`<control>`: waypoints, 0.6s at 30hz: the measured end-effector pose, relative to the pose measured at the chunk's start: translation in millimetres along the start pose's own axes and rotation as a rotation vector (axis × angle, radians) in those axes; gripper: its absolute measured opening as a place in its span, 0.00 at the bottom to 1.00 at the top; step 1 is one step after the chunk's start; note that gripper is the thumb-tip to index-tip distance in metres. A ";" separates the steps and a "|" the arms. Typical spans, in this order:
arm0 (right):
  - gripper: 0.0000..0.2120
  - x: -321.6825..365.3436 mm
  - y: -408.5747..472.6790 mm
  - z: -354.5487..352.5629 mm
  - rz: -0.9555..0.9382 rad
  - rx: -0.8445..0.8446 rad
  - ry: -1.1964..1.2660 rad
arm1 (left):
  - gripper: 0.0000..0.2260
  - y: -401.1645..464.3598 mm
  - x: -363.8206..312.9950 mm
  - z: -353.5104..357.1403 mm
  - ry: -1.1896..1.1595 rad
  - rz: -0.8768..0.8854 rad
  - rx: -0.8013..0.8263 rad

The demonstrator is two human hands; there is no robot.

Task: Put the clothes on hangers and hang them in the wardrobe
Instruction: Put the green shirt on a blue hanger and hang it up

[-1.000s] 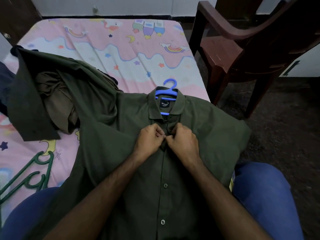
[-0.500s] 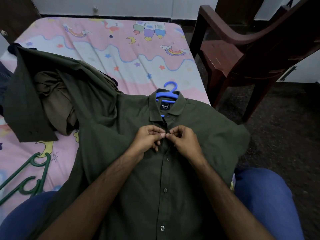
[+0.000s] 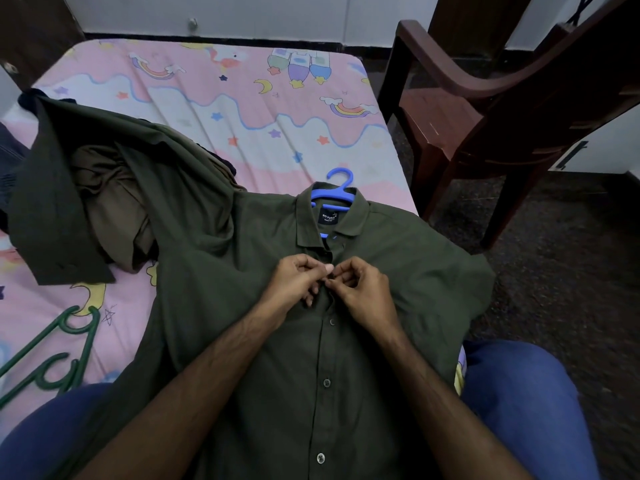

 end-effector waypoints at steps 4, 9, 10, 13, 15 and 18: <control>0.07 1.1 -1.7 -0.2 -0.021 0.036 0.002 | 0.07 1.4 4.6 2.9 0.089 0.011 -0.053; 0.08 -0.3 -2.0 0.7 -0.049 0.059 -0.016 | 0.06 3.4 7.2 6.2 0.309 0.051 -0.164; 0.08 -0.3 -2.5 1.2 -0.057 0.060 -0.023 | 0.06 3.0 7.2 6.1 0.351 0.061 -0.173; 0.09 0.8 -2.6 1.2 -0.057 0.101 -0.030 | 0.07 5.0 8.6 5.0 0.361 0.077 -0.159; 0.08 1.1 -0.8 -0.1 -0.045 0.116 -0.035 | 0.09 6.5 9.6 3.0 0.293 0.075 -0.121; 0.06 -0.4 3.1 -1.7 -0.055 0.093 -0.037 | 0.09 6.2 8.9 0.8 0.182 0.053 -0.055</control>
Point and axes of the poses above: each hand's wrist, its own y-axis towards the middle knuckle, its own z-axis out of the palm, x = y × z, the point moved 1 cm from there along y, towards the middle knuckle, and after that the axes turned 1 degree about -y, right-handed, at the moved point
